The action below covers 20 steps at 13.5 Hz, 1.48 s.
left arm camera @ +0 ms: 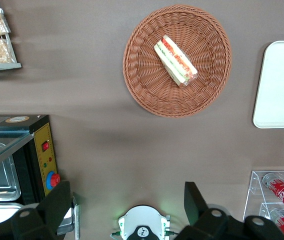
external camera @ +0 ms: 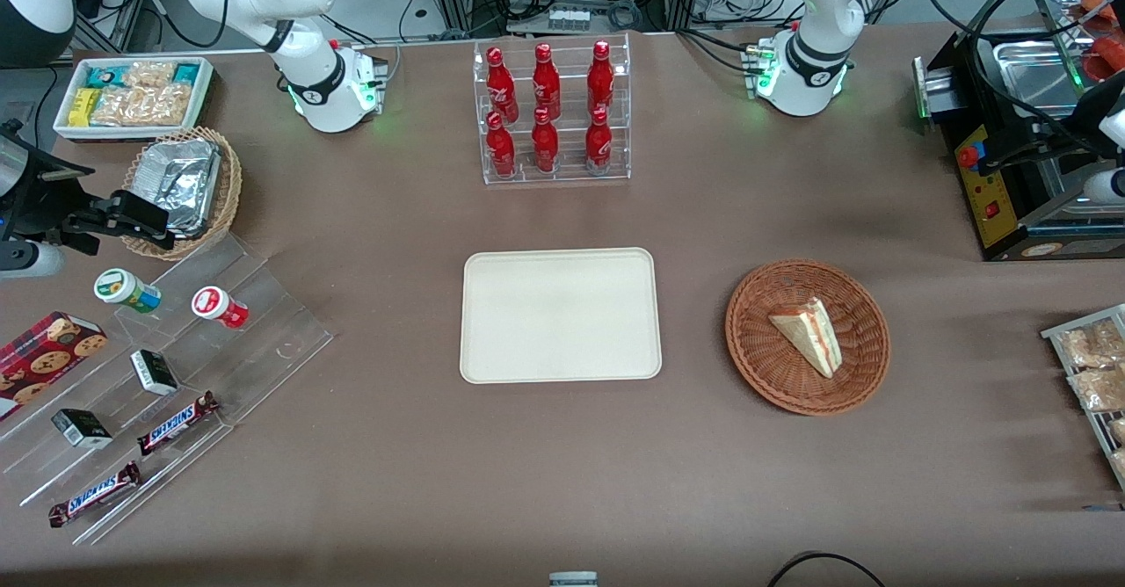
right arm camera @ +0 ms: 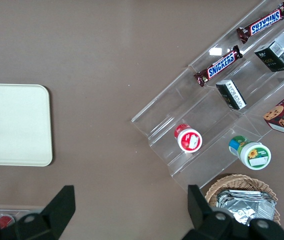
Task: Place sandwich from basket to tray
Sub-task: 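Move the open left gripper over the wrapped sandwich in the wicker basket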
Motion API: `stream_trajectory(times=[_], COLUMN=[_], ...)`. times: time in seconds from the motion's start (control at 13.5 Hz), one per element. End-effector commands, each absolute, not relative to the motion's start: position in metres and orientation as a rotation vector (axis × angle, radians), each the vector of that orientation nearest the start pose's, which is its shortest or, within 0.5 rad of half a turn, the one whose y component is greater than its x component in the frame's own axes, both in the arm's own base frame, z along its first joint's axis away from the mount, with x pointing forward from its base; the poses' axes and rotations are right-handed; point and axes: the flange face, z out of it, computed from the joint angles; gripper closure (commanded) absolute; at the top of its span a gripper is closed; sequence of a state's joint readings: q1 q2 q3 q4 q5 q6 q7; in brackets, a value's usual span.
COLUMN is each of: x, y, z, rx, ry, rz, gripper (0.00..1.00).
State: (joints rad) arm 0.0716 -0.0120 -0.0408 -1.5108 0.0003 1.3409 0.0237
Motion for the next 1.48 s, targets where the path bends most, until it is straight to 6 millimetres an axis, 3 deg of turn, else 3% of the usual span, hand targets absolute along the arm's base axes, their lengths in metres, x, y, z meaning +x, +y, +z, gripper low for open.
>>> stream_trajectory(times=[0.0,0.15,0.37,0.67,1.19,1.41], x=[0.523,0.527,0.541,0.575,0.622,0.637], y=[0.015,0.013,0.006,0.005,-0.025,-0.050], z=[0.648,0.642,0.619,0.571,0.482,0.450], rx=[-3.129,-3.124,-3.090,-3.051,-2.955,-2.917], ry=[-0.016,-0.017,-0.033,-0.306,-0.749,-0.910], rz=[0.221,0.235,0.280,0.298,0.319,0.270], gripper=[0.00,0.00,0.00,0.00,0.00,0.00])
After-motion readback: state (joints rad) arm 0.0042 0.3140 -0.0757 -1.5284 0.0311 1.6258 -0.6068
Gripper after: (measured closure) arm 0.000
